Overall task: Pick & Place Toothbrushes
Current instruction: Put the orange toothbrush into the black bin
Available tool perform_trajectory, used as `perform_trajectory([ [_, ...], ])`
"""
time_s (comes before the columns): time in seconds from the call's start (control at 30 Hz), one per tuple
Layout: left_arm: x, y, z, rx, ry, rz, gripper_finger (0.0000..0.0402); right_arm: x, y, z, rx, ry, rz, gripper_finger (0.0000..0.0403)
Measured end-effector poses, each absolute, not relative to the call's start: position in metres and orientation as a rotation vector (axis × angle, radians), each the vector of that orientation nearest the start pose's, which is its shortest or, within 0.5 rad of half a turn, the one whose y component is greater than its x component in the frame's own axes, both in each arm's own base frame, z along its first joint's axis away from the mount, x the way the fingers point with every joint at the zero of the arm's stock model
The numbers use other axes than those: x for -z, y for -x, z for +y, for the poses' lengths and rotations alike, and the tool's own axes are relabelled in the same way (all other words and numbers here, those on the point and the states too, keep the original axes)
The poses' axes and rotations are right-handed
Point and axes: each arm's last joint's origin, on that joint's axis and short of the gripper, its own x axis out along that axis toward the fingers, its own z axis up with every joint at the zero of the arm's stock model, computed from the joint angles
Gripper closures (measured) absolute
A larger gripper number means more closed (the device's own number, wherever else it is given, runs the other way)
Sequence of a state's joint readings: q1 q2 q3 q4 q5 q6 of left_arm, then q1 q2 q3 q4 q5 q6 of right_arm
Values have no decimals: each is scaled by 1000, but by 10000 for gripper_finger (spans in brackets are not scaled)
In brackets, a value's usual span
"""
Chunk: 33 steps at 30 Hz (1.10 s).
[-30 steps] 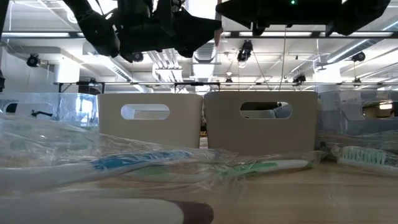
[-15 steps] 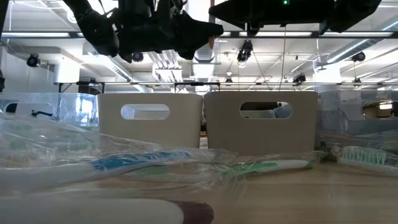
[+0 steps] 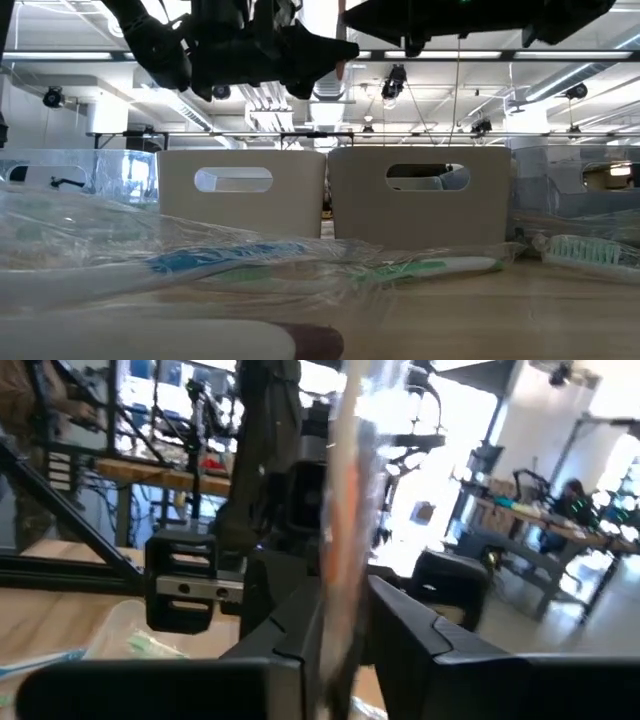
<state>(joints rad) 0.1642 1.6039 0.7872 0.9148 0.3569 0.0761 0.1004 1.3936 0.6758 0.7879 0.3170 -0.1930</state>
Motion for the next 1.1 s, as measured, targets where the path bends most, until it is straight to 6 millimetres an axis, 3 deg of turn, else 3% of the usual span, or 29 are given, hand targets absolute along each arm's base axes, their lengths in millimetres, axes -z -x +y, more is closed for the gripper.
perform_trajectory([
  [0.33, -237, -338, 46, 192, -65, 12, 373, -297, -242, 15, 236, 97, 46, 257],
  [0.47, -239, -346, 48, 191, -24, 203, 373, -313, -212, 12, 235, 4, 158, 232],
  [0.73, -255, -348, 48, 173, -44, 610, 372, -322, -163, 7, 283, -176, 389, 205],
  [0.93, -276, -341, 48, 145, -12, 814, 372, -321, -166, 9, 207, -120, 413, 211],
  [1.1, -289, -335, 48, 121, 72, 907, 372, -315, -189, 14, 120, 52, 492, 223],
])
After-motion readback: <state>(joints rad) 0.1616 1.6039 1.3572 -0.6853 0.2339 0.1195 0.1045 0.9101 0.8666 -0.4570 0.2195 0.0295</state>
